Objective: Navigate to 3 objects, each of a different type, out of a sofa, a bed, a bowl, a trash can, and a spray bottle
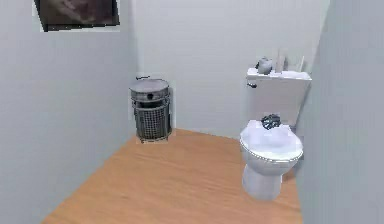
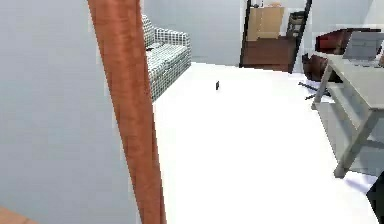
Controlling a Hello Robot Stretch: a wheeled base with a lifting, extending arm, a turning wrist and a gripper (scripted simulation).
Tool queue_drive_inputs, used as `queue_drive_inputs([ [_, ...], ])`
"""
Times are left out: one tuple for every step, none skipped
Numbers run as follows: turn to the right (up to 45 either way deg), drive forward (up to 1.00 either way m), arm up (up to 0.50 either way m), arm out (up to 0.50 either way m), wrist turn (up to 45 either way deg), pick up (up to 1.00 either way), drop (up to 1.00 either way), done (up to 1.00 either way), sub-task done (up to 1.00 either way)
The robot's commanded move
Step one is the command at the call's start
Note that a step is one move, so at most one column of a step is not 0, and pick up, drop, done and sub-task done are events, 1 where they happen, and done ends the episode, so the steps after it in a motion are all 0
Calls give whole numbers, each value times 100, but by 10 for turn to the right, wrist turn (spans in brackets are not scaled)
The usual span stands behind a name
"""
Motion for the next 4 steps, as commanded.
queue_drive_inputs([
  [0,100,0,0,0,0,0,0,0],
  [0,25,0,0,0,0,0,0,0],
  [-240,0,0,0,0,0,0,0,0],
  [0,0,0,0,0,0,0,100,0],
])
